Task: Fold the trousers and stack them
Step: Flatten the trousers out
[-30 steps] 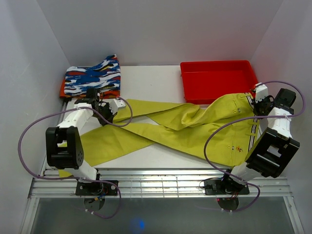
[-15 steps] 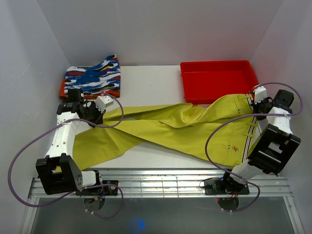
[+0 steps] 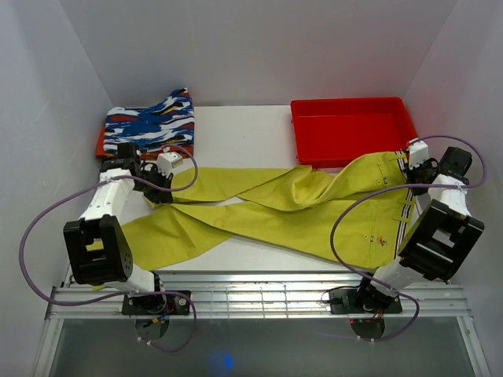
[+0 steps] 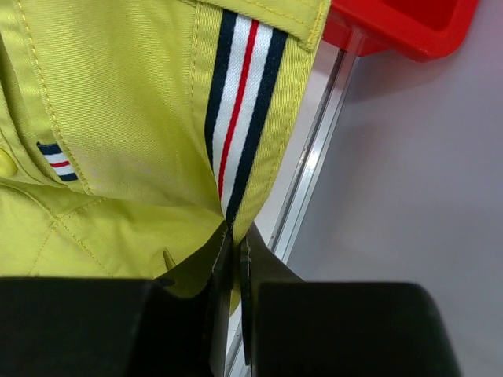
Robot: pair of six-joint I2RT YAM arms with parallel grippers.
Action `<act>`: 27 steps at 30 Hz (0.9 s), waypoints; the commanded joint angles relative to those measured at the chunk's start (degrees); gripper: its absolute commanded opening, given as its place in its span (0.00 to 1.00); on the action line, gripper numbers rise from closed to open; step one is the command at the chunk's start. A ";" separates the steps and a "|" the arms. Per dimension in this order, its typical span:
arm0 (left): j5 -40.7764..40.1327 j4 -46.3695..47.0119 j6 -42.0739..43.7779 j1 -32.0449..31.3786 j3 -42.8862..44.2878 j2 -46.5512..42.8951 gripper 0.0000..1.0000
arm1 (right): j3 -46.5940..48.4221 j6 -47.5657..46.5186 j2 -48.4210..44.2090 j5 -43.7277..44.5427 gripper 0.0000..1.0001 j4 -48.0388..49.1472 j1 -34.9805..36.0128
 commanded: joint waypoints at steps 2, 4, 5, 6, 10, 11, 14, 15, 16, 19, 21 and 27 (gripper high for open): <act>2.91 3.91 -4.68 0.34 2.58 1.46 0.00 | 0.39 -0.55 -2.49 -1.22 0.08 1.93 -0.47; 1.06 5.31 -5.56 0.34 3.72 0.85 0.00 | 0.48 -0.81 -2.93 -1.22 0.08 1.93 -0.47; 0.27 5.23 -5.39 0.69 4.59 0.50 0.00 | 0.83 -0.90 -3.10 -0.96 0.08 2.01 -0.47; 0.00 4.19 -5.30 1.91 5.73 -0.81 0.00 | 0.92 -0.90 -3.10 -0.70 0.08 2.01 -0.55; -2.01 2.07 -8.10 5.78 14.94 -6.42 0.00 | 1.01 -1.16 -3.45 -0.52 0.08 2.19 -1.17; -3.41 2.76 -9.94 6.83 16.11 -8.27 0.00 | 1.10 -1.25 -3.45 -0.69 0.08 2.28 -1.34; -10.00 4.88 -14.87 10.35 20.14 -14.26 0.00 | 1.45 -1.34 -3.45 -1.05 0.08 2.28 -2.48; -11.50 4.70 -15.40 11.49 20.77 -15.31 0.00 | 1.45 -1.34 -3.45 -1.66 0.08 2.28 -2.83; -14.73 4.53 -15.41 11.76 21.47 -16.89 0.00 | 1.62 -1.68 -3.54 -1.84 0.08 2.28 -3.10; -19.32 3.74 -15.23 12.90 21.57 -17.96 0.00 | 2.06 -2.21 -3.72 -2.54 0.08 2.28 -4.15; -20.38 4.17 -15.23 13.61 20.69 -18.22 0.00 | 2.33 -2.39 -3.89 -3.24 0.08 2.28 -4.94; -24.43 7.34 -15.23 15.01 19.45 -12.89 0.00 | 1.89 -3.88 -4.77 -4.12 0.08 1.93 -6.09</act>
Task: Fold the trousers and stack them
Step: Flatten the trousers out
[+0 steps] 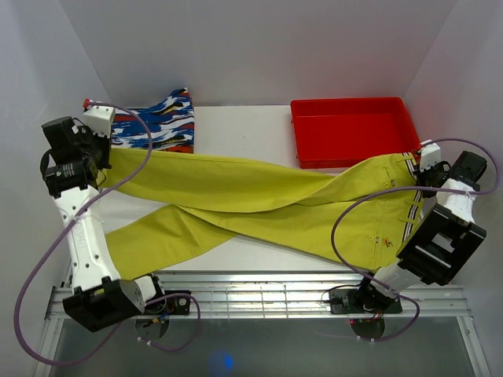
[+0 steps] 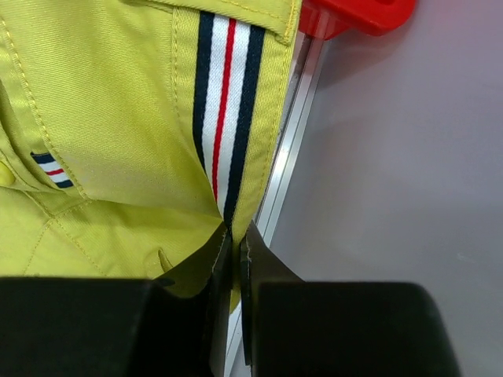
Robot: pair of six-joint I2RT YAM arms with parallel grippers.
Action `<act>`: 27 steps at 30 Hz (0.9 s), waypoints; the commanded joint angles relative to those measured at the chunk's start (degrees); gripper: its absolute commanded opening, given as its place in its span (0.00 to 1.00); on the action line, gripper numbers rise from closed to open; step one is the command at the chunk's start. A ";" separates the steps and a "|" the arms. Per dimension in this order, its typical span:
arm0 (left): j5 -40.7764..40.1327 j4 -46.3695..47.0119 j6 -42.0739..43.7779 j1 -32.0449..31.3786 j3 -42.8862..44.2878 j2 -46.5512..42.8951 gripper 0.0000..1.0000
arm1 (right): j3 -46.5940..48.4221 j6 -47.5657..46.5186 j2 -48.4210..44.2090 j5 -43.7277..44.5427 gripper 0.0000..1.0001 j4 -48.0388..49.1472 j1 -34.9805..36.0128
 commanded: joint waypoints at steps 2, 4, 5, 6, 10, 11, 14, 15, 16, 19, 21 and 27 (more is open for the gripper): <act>-5.09 1.55 -1.94 3.28 0.97 7.44 0.00 | 1.43 -2.88 -3.28 -1.06 0.08 2.15 -1.65; -3.95 0.14 -2.74 4.86 2.55 12.09 0.00 | 1.25 -3.84 -3.38 -1.33 0.08 2.15 -1.92; -3.25 0.22 -3.26 5.48 2.64 13.51 0.00 | 1.17 -4.20 -3.11 -1.41 0.08 2.23 -2.18; -1.67 1.27 -3.70 5.92 2.73 14.91 0.00 | 1.34 -4.38 -2.94 -1.24 0.08 2.23 -2.27; 0.01 4.09 -6.60 5.92 4.83 25.36 0.00 | 3.09 -4.29 -1.18 -0.89 0.08 2.06 -2.71; 0.19 3.57 -7.30 5.92 7.71 31.13 0.00 | 3.36 -4.29 -0.83 -0.80 0.08 2.15 -2.80; 2.73 0.86 -8.63 6.10 14.38 41.25 0.10 | 4.41 -3.77 -0.30 -1.24 0.08 1.97 -2.80; 4.30 -2.81 -8.71 6.62 16.77 43.38 0.25 | 4.50 -3.68 -0.21 -1.50 0.08 1.88 -2.80; 5.54 -4.33 -8.19 7.06 18.88 45.14 0.40 | 4.76 -3.59 -0.04 -1.68 0.08 1.19 -2.80; 11.17 -6.63 -2.06 9.96 21.29 44.04 0.71 | 5.91 -3.24 0.40 -3.08 0.08 -1.19 -2.80; 13.09 -6.63 9.65 10.40 17.78 40.52 0.72 | 5.39 -3.24 0.06 -3.87 0.08 -1.46 -2.80; 15.13 -8.73 41.52 10.84 -4.02 26.80 0.69 | 4.42 -3.15 0.40 -3.96 0.08 -2.25 -2.71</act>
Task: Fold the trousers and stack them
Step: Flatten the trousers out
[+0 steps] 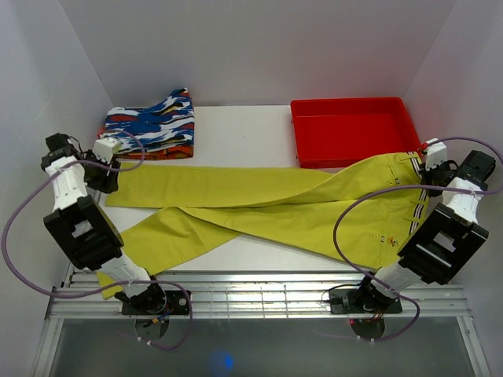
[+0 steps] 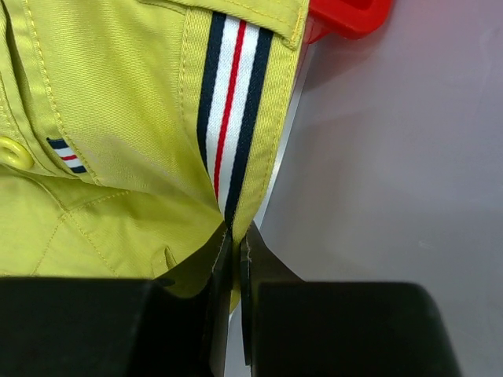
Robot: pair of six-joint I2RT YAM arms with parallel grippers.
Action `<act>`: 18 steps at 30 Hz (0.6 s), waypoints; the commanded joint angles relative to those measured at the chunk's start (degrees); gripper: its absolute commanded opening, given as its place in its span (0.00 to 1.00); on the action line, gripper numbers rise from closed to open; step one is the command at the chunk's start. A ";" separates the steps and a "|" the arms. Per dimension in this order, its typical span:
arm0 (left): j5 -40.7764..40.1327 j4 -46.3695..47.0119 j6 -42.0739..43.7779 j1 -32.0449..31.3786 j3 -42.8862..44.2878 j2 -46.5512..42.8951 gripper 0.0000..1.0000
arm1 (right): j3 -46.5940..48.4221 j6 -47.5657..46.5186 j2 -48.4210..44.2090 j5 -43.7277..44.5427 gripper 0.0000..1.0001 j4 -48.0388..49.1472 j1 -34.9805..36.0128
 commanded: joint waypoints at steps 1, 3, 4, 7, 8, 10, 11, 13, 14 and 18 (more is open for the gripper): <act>3.81 -2.73 25.58 -0.70 -8.40 -6.84 0.68 | 1.51 -0.22 -0.16 -1.25 0.08 0.35 -0.42; 3.37 -1.59 27.82 -0.70 -11.31 -5.80 0.68 | 1.77 0.13 0.01 -1.17 0.08 0.18 -0.33; 3.28 -2.02 30.61 -0.70 -11.49 -4.75 0.68 | 1.95 0.13 0.10 -1.17 0.08 -0.26 -0.24; 3.98 -2.90 34.58 -0.61 -9.48 0.08 0.70 | 2.82 -0.48 0.71 -0.20 0.08 -0.53 -0.24; 4.33 -3.16 37.81 -0.70 -8.86 1.40 0.71 | 3.61 -0.57 0.98 0.06 0.08 -1.14 -0.24; 5.12 -3.25 40.82 -0.70 -7.37 4.73 0.73 | 4.32 -0.22 1.50 0.06 0.08 -1.67 -0.24; 5.65 -3.25 42.05 -0.78 -6.84 5.80 0.77 | 4.58 -0.04 1.59 -0.02 0.08 -2.02 -0.24; 6.09 -2.73 44.08 -1.05 -5.27 9.04 0.88 | 4.85 0.31 1.59 0.06 0.08 -2.11 -0.15; 6.18 -2.20 43.91 -1.13 -3.95 10.11 0.89 | 4.85 0.31 1.59 0.24 0.08 -2.20 -0.15; 5.83 1.04 41.03 -1.66 -2.79 14.77 0.89 | 4.59 0.22 1.24 0.59 0.08 -2.28 -0.06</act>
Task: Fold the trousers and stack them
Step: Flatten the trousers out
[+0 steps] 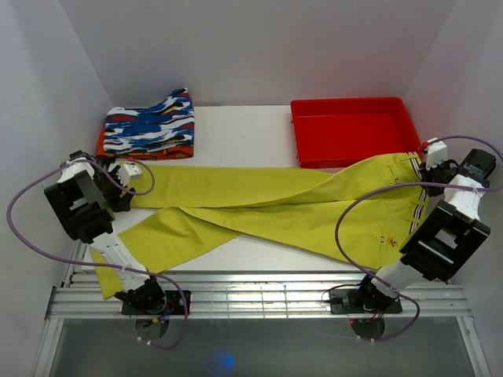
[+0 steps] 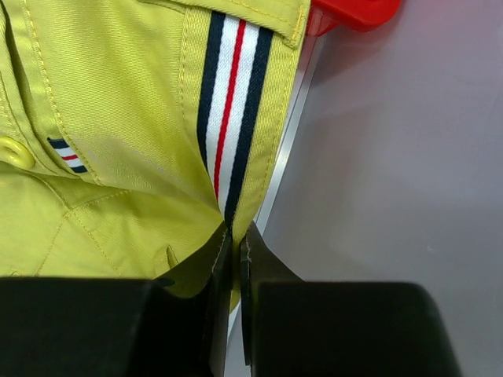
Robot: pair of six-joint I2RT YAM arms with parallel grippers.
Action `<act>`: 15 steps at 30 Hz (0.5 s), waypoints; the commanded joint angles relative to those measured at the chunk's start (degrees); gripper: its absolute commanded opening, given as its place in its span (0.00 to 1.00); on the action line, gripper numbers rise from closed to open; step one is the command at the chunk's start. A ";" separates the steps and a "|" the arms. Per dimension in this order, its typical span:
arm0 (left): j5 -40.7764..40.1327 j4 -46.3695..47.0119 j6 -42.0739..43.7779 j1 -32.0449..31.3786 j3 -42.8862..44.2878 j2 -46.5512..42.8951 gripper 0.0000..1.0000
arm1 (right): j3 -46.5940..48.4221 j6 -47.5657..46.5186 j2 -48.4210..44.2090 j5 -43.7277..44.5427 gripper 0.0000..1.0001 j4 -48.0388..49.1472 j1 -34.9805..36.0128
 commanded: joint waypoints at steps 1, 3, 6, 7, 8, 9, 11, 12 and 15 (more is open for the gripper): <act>1.90 7.72 0.23 -0.85 1.27 0.89 0.86 | 2.44 0.20 -0.59 0.44 0.08 0.40 -0.13; 0.40 11.09 -3.37 -1.47 -1.36 1.25 0.77 | 2.79 0.20 -0.51 0.35 0.08 0.40 -0.13; -2.85 9.09 -3.92 -1.82 -5.31 0.29 0.46 | 3.32 0.72 -0.51 -0.17 0.08 0.23 -0.13; -3.29 8.56 -3.30 -1.65 -6.80 -0.67 0.39 | 3.41 0.90 -0.51 -0.44 0.08 0.23 -0.13; -4.17 8.47 -2.95 -1.65 -8.47 -1.64 0.27 | 3.41 0.99 -0.51 -0.70 0.08 0.31 -0.13; -4.09 8.29 -2.60 -1.56 -11.27 -4.09 0.22 | 3.50 1.25 -0.68 -0.88 0.08 0.32 -0.13; -2.69 7.68 -4.43 -1.21 -12.88 -6.30 0.00 | 3.50 1.34 -0.86 -1.32 0.08 0.40 -0.04; -1.81 6.72 -5.48 -1.12 -11.75 -8.22 0.00 | 3.50 1.34 -1.21 -1.49 0.08 0.40 -0.13; 4.31 -2.84 -10.84 -0.68 -1.87 -9.73 0.00 | 2.80 1.34 -2.35 -2.28 0.08 0.58 -0.04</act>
